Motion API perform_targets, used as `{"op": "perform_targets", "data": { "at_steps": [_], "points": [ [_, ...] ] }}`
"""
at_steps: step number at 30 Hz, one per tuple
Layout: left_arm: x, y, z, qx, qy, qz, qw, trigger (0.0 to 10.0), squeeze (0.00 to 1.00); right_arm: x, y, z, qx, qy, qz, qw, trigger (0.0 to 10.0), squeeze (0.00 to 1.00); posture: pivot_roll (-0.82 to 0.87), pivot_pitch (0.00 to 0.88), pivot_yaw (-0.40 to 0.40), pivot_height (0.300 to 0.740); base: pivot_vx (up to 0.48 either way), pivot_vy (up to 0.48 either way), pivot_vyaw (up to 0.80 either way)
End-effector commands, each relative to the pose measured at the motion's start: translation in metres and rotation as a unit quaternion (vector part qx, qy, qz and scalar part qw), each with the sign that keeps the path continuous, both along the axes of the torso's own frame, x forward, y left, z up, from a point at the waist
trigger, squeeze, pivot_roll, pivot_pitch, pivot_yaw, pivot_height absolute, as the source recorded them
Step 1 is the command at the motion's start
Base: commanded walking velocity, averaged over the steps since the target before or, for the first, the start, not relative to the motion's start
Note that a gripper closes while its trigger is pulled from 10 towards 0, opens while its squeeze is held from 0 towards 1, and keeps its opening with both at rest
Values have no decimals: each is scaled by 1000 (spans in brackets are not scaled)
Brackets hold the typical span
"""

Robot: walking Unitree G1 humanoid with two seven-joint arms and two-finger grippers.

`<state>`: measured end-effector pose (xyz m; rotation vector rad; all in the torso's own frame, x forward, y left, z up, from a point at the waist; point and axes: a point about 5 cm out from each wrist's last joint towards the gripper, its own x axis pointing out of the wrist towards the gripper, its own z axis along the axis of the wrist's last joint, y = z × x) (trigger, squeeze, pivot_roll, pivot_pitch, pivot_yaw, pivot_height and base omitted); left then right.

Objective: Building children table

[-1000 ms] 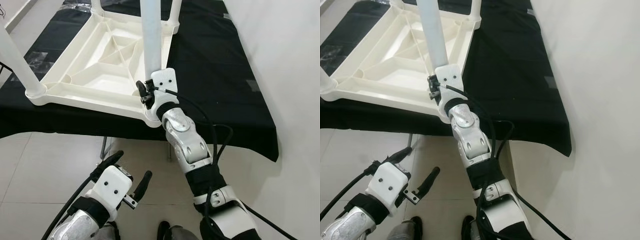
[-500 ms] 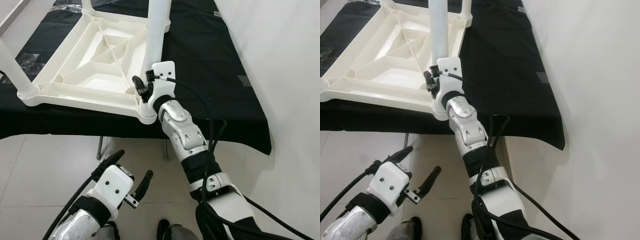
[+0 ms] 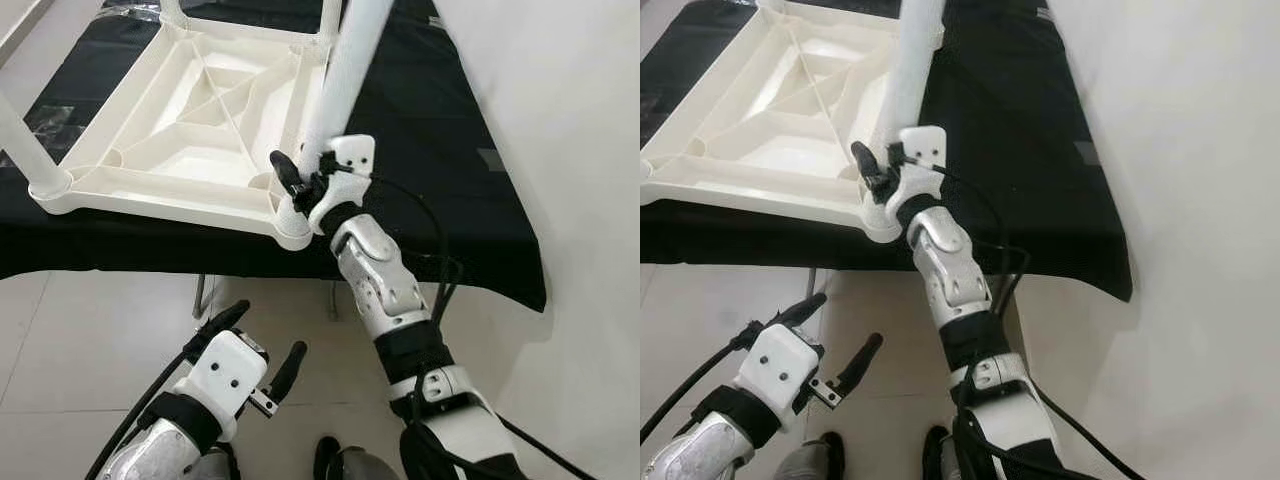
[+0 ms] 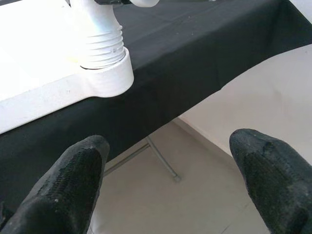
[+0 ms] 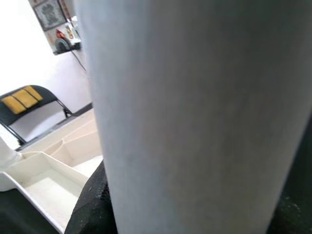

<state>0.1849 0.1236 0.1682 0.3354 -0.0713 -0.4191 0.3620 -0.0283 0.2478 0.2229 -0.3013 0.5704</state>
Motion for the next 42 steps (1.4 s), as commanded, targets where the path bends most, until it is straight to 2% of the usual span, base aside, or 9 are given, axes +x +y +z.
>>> {"op": "perform_targets", "data": {
  "at_steps": [1,6,9,11,20,28,33,37,42],
  "points": [
    [-1,0,-6,3,12,-5,1000,10000,0,-8,5,-5,76,18,42,996,10000,0,208,312,-102,740,0,0,0],
    [2,3,-6,6,10,-2,1000,10000,0,-18,-9,26,151,-29,134,979,10000,0,202,306,-98,740,0,0,0],
    [9,6,-7,7,9,2,1000,10000,0,-45,-17,38,97,-92,253,958,10000,0,179,294,-90,740,0,0,0],
    [10,7,-7,7,9,4,1000,10000,0,-49,-18,37,85,-97,269,954,10000,0,177,292,-89,740,0,0,0],
    [22,22,-3,-30,0,58,998,10000,0,-55,-27,-20,-37,-32,196,979,10000,0,174,258,-83,740,0,0,0],
    [20,33,3,-66,-2,65,996,10000,0,-55,-52,-46,-62,27,132,989,10000,0,174,231,-74,740,199,0,199],
    [20,31,3,-67,0,54,996,10000,0,-59,-55,-45,-67,16,160,985,10000,0,177,226,-71,740,336,0,159],
    [20,27,5,-69,-2,45,997,10000,0,-78,-46,-56,-122,20,259,958,10000,0,182,223,-69,740,337,0,0],
    [19,25,3,-70,3,39,997,10000,0,-86,-38,-59,-123,21,283,951,10000,0,183,224,-70,740,332,0,0]
  ]
}}
